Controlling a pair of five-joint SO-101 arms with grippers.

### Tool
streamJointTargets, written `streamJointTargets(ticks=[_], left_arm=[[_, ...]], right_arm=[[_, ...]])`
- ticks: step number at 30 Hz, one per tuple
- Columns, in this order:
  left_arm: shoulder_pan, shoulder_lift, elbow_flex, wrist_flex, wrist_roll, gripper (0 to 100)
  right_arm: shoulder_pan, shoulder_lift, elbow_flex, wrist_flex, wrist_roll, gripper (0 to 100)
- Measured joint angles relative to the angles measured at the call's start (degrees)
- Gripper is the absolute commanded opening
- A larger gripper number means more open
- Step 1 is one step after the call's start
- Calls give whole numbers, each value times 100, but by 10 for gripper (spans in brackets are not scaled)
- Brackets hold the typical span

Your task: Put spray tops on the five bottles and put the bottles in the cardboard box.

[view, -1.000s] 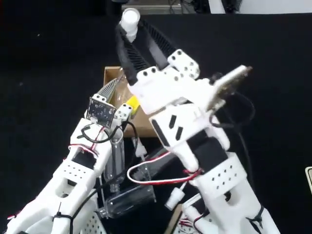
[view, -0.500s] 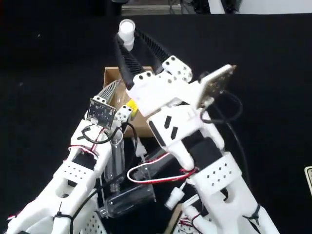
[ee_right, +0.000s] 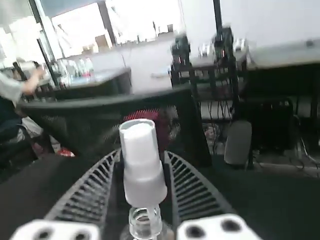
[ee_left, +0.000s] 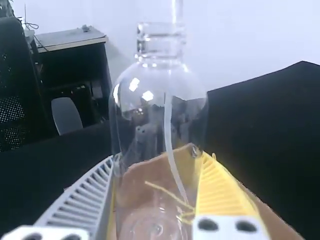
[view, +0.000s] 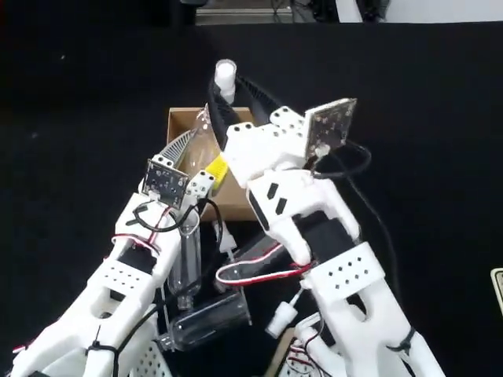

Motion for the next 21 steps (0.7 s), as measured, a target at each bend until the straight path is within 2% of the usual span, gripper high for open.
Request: streamJointTargets(ticks=[3,8,10,15,21], left_arm=[[0,0,9,0,0,33],[0,0,26,0,0,33],[0,-9,26,0,0,33],[-9,-18,26,0,0,33],[-9,-18,26,0,0,33]], right_arm=[[-158,0,-334,607,0,28],[-246,0,-492,888,0,230],[-273,9,-492,949,0,262],[-308,9,-492,967,0,228],[-255,9,-1064,1240,0,114]])
